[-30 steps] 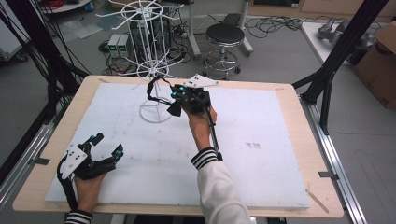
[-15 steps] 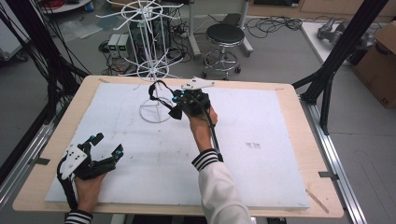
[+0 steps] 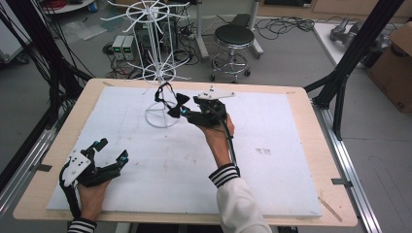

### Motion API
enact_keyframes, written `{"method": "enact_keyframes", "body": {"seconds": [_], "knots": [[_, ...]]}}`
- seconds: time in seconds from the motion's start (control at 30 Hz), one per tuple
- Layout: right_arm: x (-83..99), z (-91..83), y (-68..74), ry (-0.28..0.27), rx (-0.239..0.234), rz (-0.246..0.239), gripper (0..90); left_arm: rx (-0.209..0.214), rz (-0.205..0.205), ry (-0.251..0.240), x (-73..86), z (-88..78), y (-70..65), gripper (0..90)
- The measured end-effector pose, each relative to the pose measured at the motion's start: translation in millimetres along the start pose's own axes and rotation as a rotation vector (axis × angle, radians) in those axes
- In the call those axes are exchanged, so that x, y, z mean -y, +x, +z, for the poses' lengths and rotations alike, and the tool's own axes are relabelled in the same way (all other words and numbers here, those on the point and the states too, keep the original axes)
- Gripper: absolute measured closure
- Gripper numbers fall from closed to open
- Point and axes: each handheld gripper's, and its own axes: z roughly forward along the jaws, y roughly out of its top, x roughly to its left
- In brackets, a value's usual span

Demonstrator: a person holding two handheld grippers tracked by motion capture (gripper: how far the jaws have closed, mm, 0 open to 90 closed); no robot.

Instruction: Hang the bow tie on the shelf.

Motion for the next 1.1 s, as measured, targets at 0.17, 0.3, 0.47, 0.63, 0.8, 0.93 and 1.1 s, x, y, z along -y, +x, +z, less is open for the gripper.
{"method": "enact_keyframes", "body": {"seconds": [0.17,0.3,0.47,0.63,0.8,0.93,1.1], "knots": [[10.3,-18.8,0.0,-0.018,0.018,-0.004,14.7,-0.001,0.001,0.000,0.0,0.0,-0.3,14.4],[23.6,-45.6,0.7,-0.045,0.023,-0.019,6.5,-0.001,0.003,-0.002,0.1,-0.3,-0.7,14.4],[55.9,-93.3,1.6,-0.101,0.057,-0.034,0.4,0.000,0.011,-0.006,0.2,-0.8,-0.9,14.4],[99.3,-140.4,-2.2,-0.151,0.102,-0.003,0.4,-0.006,0.020,-0.024,0.7,-2.2,-2.4,14.3],[147.6,-169.1,-8.5,-0.195,0.175,0.016,0.4,-0.011,0.021,-0.021,0.6,-2.1,-2.5,14.3],[165.1,-175.6,-11.5,-0.226,0.232,0.014,0.4,-0.011,0.023,-0.021,0.5,-2.2,-2.6,14.3],[177.3,-185.1,-19.5,-0.287,0.310,0.029,0.5,-0.016,0.022,-0.019,0.6,-2.2,-2.6,14.3]]}}
